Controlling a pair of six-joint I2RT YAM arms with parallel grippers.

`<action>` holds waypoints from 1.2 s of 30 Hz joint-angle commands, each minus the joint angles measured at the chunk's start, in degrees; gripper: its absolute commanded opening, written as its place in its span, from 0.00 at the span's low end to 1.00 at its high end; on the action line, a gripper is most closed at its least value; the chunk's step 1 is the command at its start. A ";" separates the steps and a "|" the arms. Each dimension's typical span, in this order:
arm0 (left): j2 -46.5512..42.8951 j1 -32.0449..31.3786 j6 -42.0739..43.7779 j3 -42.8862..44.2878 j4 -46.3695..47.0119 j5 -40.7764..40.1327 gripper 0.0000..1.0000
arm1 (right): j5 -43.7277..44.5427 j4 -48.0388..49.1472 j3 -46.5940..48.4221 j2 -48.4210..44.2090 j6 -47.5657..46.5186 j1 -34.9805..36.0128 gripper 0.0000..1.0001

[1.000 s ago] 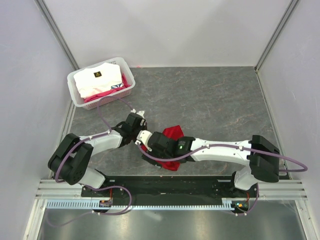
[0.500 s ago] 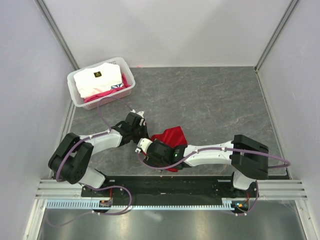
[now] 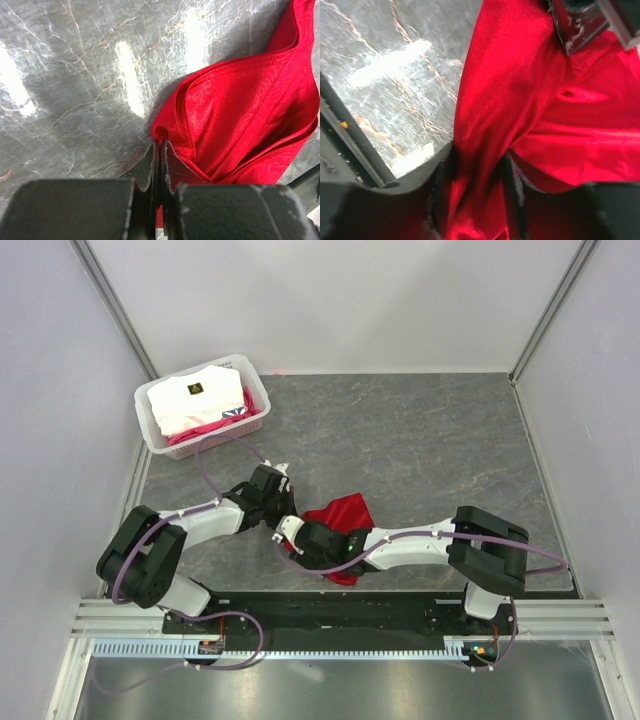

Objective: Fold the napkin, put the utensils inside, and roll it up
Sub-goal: Roll the napkin with the utensil

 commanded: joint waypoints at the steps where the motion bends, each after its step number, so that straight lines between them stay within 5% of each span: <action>1: -1.21 0.26 -0.42 -1.01 -4.37 0.88 0.02 | -6.34 0.36 -2.58 2.22 1.24 -2.88 0.43; 5: -3.76 1.14 -1.21 -1.01 -4.46 1.41 0.05 | -14.24 0.80 -3.64 3.19 2.30 -5.25 0.31; 8: -6.30 3.07 -2.35 -0.66 -5.86 1.41 0.32 | -18.90 1.16 -4.08 3.72 3.26 -6.92 0.26; 9: -7.18 3.77 -2.44 -0.66 -6.56 1.06 0.52 | -22.23 1.16 -4.25 3.81 3.79 -7.27 0.25; 12: -10.43 6.58 -2.44 -0.74 -8.40 -0.51 0.70 | -27.86 1.68 -4.78 3.81 4.58 -9.12 0.23; 15: -11.76 9.57 -2.27 -1.62 -9.11 -1.14 0.76 | -32.70 1.95 -4.78 3.55 5.29 -11.05 0.21; 36: -17.74 11.16 -5.26 -11.29 -2.95 10.73 0.74 | -63.21 1.95 2.60 17.16 4.06 -26.52 0.19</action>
